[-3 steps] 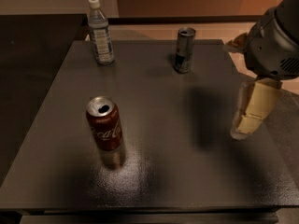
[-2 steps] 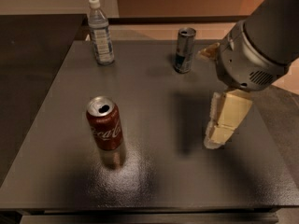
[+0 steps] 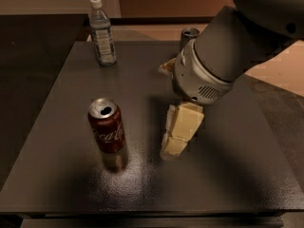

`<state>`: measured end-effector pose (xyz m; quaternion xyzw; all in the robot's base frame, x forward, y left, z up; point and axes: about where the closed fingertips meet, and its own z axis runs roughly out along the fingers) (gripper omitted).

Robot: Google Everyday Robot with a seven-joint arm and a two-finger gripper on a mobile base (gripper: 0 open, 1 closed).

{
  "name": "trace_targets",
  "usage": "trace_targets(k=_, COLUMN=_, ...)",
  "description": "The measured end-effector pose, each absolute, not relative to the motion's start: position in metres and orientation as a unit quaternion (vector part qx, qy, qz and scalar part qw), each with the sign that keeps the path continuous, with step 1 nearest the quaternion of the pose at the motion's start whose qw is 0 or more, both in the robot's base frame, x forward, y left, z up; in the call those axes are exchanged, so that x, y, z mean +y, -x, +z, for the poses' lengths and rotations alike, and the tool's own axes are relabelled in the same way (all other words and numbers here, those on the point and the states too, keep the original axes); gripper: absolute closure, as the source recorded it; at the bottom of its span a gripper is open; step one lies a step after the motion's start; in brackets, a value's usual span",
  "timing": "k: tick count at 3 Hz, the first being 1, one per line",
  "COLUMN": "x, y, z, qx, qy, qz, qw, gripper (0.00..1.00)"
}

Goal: Move coke can near blue plastic bottle

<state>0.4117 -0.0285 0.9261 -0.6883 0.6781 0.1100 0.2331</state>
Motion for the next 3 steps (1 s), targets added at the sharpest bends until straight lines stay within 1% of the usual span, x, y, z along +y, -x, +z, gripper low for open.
trace_targets(k=2, x=0.027, y=-0.417, z=0.896, qx=0.675, qy=0.682, qz=0.163, qw=0.228, gripper=0.0)
trace_targets(k=3, x=0.048, y=-0.418, z=0.89, qx=0.672, qy=0.68, qz=0.187, qw=0.227, gripper=0.0)
